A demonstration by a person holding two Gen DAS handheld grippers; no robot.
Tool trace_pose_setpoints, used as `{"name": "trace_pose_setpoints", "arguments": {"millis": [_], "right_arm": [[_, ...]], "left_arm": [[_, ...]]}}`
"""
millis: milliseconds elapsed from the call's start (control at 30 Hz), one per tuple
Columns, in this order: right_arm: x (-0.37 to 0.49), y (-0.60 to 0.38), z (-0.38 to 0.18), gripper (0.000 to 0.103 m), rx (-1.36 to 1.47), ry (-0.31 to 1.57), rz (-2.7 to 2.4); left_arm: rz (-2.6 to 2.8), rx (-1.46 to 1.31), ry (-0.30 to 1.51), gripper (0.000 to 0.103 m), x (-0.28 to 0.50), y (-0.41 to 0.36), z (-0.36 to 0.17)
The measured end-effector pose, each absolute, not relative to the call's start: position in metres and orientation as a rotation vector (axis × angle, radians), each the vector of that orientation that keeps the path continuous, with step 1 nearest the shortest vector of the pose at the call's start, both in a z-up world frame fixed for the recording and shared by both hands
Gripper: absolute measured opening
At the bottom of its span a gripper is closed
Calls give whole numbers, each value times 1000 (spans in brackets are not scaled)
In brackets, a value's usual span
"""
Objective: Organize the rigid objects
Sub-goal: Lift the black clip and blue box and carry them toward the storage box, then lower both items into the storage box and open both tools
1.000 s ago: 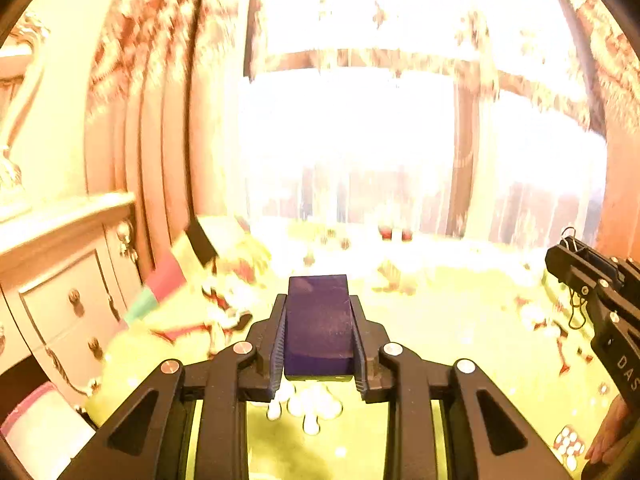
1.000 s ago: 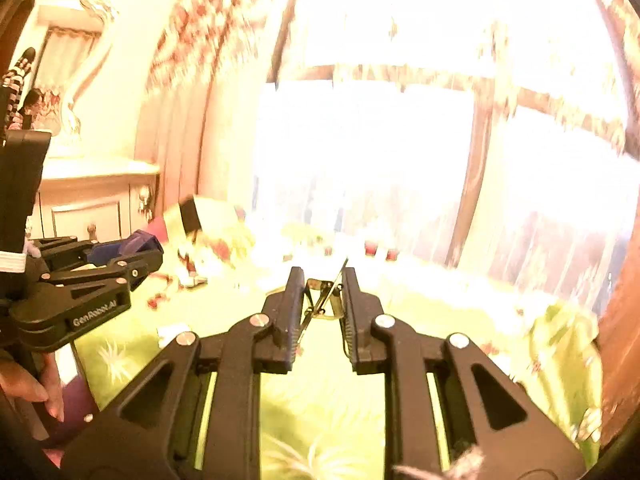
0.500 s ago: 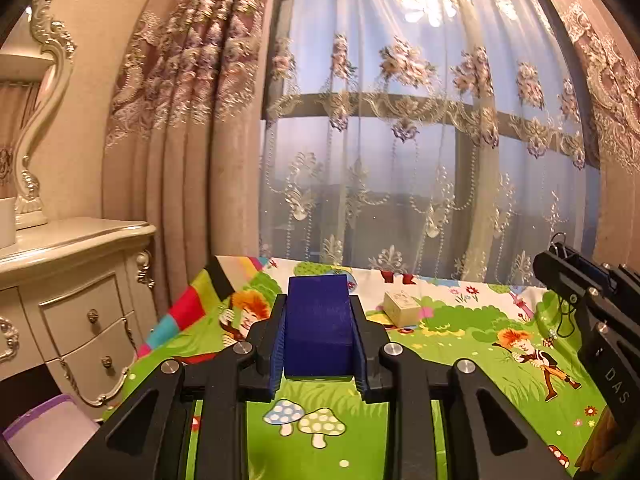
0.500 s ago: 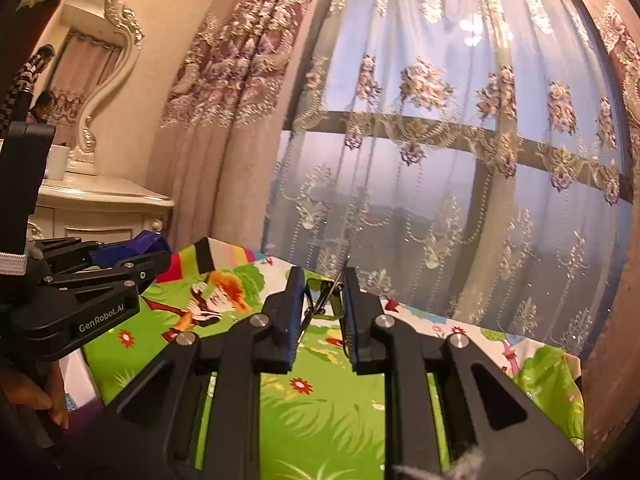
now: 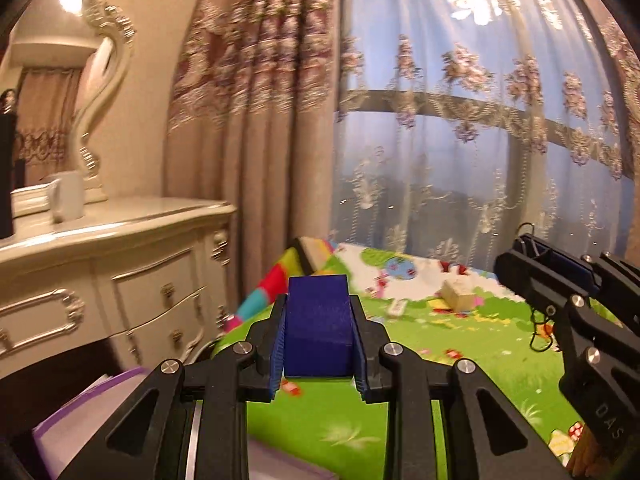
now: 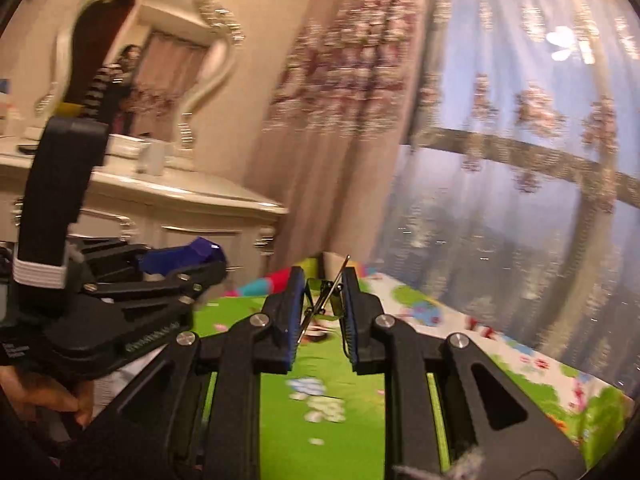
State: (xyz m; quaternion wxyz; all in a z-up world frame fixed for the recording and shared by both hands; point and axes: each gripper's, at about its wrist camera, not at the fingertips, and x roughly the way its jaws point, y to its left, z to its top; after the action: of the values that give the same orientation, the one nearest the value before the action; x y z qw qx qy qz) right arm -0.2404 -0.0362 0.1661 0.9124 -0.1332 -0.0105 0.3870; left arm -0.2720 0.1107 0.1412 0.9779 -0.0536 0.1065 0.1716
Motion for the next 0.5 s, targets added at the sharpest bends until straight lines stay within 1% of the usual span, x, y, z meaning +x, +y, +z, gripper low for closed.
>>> {"name": "trace_pose_setpoints", "arguments": {"millis": [233, 500], "right_arm": [[-257, 14, 151, 22, -313, 71, 1002], [-261, 65, 121, 22, -387, 264, 1165]], "left_arm": [[464, -182, 318, 29, -302, 160, 117], [570, -306, 466, 29, -324, 215, 77]]}}
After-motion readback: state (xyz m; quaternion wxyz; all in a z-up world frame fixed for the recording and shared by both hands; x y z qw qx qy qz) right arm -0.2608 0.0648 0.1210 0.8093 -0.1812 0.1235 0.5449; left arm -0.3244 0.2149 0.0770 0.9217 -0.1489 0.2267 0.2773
